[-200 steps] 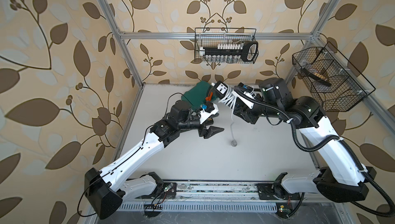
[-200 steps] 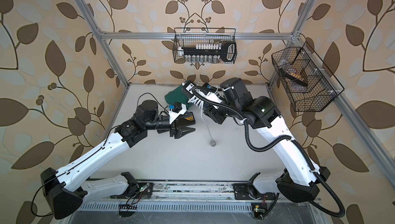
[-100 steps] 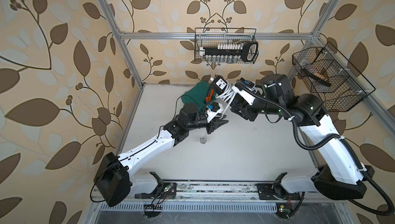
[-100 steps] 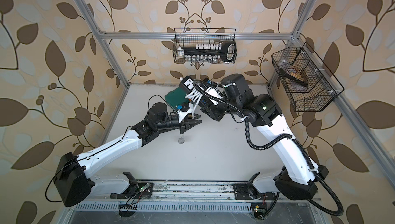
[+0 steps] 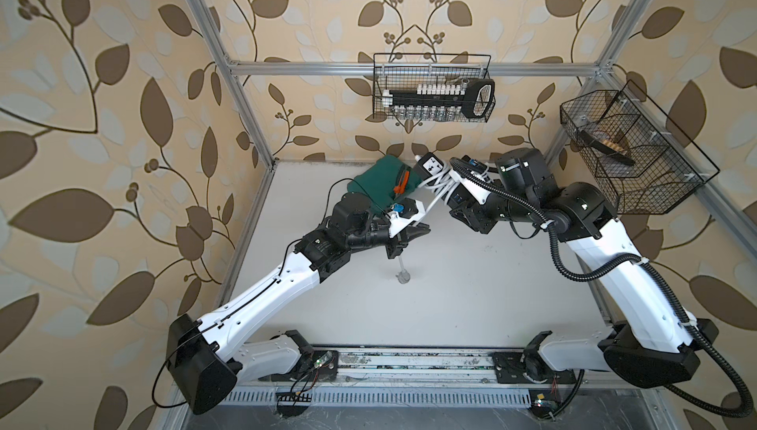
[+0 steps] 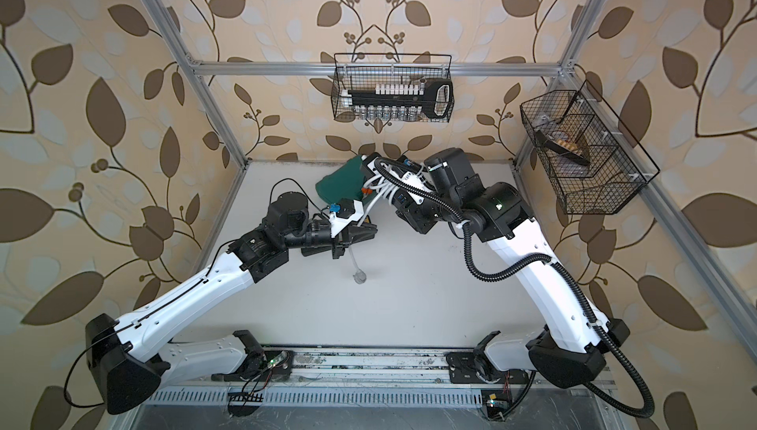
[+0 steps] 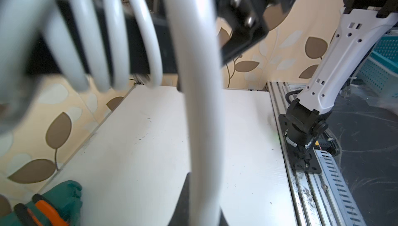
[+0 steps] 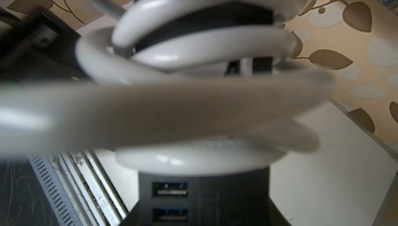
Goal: Unwrap the cord wrapped around the power strip
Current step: Unwrap the power cord from the power strip.
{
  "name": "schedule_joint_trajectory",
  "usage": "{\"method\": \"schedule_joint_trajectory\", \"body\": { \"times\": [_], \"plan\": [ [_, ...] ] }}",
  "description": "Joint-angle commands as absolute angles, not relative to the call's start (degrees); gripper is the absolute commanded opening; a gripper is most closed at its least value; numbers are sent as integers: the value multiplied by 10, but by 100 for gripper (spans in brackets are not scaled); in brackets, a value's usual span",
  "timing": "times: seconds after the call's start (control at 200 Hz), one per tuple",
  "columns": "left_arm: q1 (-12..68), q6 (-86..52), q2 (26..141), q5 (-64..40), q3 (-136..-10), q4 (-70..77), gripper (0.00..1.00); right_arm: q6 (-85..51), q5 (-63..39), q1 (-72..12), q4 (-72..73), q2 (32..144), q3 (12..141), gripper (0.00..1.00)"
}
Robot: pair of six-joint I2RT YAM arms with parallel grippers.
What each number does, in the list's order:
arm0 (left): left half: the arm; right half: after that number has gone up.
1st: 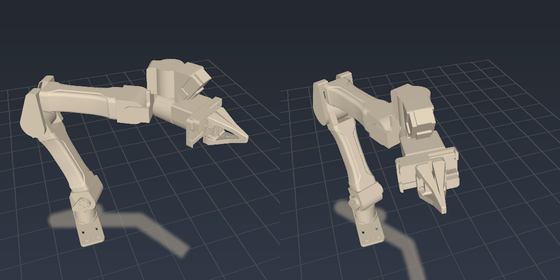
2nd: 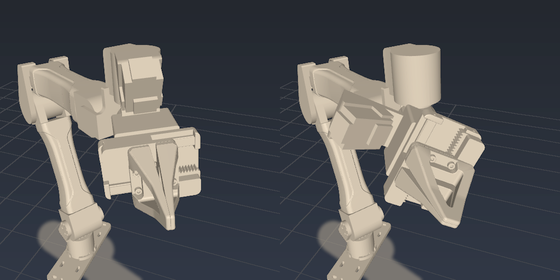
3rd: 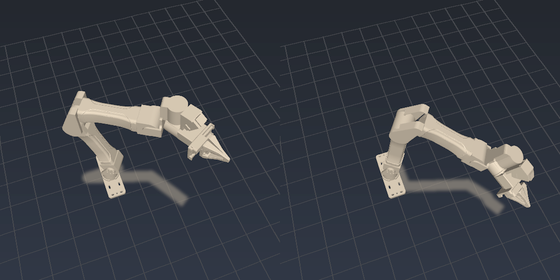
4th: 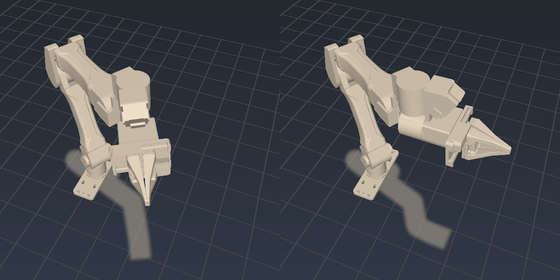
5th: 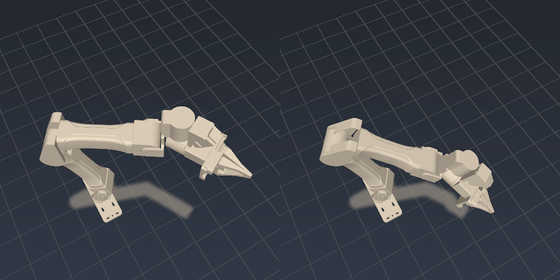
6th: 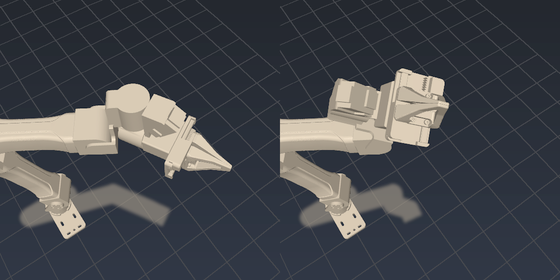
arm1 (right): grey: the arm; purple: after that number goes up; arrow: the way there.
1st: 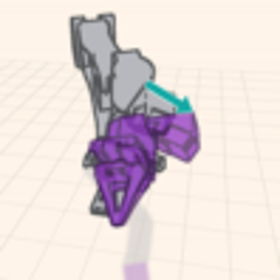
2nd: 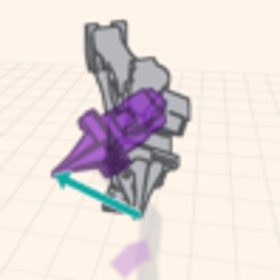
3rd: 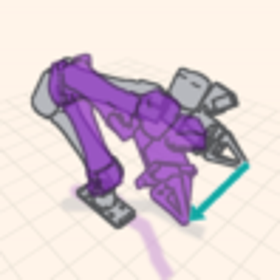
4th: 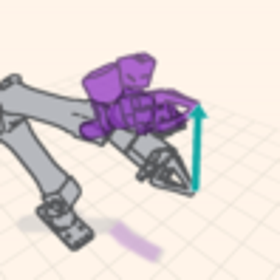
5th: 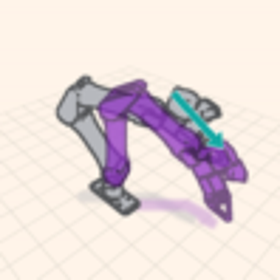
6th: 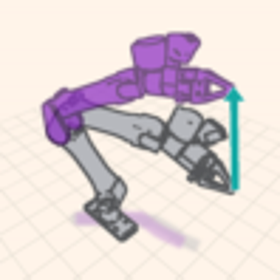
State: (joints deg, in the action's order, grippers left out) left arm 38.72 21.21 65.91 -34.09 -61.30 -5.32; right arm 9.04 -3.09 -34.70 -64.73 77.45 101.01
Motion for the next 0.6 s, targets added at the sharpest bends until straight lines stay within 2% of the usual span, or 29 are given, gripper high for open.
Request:
{"method": "schedule_joint_trajectory", "body": {
  "times": [0.0, 0.24, 0.39, 0.595],
  "plan": [
    [392, 259, 632, -311, -671, -142, 0, 115, -22, -346, -640, 755, 963, 0],
    [383, 275, 668, -203, -758, -258, 0, 151, -149, -346, -641, 718, 857, 0],
    [358, 249, 703, -186, -783, -282, 0, 152, -203, -345, -642, 700, 840, 0],
    [324, 221, 725, -175, -799, -295, 0, 142, -170, -345, -646, 686, 839, 0]
  ]
}}
